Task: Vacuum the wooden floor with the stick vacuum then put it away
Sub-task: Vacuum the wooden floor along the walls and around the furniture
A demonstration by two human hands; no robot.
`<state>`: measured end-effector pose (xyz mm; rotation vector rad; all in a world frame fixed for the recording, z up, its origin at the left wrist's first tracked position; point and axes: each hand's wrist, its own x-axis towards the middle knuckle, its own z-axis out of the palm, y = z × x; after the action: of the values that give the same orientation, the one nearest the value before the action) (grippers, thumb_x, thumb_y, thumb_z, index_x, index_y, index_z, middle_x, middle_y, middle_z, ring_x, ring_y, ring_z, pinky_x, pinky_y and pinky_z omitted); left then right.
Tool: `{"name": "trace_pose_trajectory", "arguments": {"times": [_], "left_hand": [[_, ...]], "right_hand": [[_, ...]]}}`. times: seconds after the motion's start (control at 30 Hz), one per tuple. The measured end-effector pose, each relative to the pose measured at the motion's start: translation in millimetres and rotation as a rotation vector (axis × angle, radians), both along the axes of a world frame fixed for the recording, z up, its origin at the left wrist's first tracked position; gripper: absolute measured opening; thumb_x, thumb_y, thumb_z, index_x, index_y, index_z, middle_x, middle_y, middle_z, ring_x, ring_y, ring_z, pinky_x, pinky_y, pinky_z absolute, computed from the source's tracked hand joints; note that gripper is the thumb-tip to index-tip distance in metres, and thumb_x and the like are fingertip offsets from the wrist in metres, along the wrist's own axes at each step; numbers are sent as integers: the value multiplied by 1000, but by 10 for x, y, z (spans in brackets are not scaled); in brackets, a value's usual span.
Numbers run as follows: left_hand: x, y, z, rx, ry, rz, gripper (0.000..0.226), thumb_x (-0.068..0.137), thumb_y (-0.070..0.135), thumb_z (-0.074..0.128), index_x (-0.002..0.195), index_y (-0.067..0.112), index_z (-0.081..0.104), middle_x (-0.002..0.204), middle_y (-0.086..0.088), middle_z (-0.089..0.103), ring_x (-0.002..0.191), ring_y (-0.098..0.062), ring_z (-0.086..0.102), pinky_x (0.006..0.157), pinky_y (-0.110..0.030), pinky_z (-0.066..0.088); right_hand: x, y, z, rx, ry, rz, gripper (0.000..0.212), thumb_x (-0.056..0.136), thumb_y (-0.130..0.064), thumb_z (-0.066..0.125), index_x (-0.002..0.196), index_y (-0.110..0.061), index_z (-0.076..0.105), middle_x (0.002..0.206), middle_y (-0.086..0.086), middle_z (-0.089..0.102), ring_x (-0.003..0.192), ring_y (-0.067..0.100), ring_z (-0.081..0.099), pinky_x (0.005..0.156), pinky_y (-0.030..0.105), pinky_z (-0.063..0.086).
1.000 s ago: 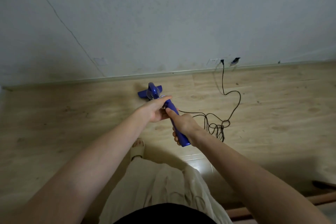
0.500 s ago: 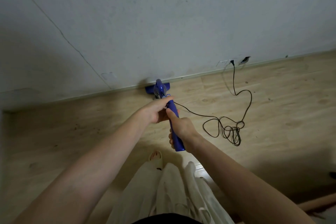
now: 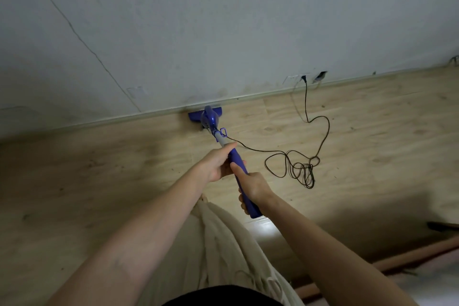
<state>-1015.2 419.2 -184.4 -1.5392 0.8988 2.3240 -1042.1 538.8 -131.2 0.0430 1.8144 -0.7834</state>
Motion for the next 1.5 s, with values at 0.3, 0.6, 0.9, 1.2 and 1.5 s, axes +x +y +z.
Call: {"name": "trace_pose_trajectory", "arguments": {"times": [0.3, 0.6, 0.9, 1.2, 1.5], "left_hand": [[137, 1097, -2, 67, 57, 113, 49, 91, 33, 64, 122, -1, 48, 90, -16, 62, 66, -21, 69, 52, -30, 57], [242, 1134, -202, 83, 58, 130, 36, 87, 31, 69, 106, 6, 51, 86, -14, 62, 71, -23, 69, 62, -34, 59], [303, 217, -281, 47, -3, 141, 41, 88, 32, 68, 116, 7, 53, 84, -10, 62, 69, -20, 67, 62, -32, 57], [309, 125, -122, 57, 13, 71, 42, 89, 35, 66, 114, 3, 53, 87, -11, 61, 71, -20, 66, 66, -32, 58], [318, 581, 129, 61, 38, 62, 52, 91, 35, 63, 126, 0, 48, 88, -18, 63, 57, -20, 70, 47, -26, 54]], "right_hand": [[15, 1063, 46, 22, 49, 110, 53, 93, -57, 49, 79, -6, 49, 61, 8, 52, 39, 16, 46, 39, 23, 40], [120, 1134, -233, 7, 108, 125, 53, 93, -58, 48, 76, -8, 45, 58, 7, 51, 38, 16, 46, 40, 25, 42], [264, 205, -470, -31, 119, 113, 52, 92, -61, 46, 72, -13, 49, 65, 6, 56, 52, 19, 52, 58, 33, 49], [256, 114, -340, -2, 85, 75, 53, 94, -59, 45, 73, -11, 47, 62, 7, 53, 44, 18, 49, 45, 27, 45], [199, 552, 73, 38, 60, 81, 56, 92, -60, 48, 87, -4, 49, 65, 13, 52, 41, 22, 47, 40, 23, 40]]}}
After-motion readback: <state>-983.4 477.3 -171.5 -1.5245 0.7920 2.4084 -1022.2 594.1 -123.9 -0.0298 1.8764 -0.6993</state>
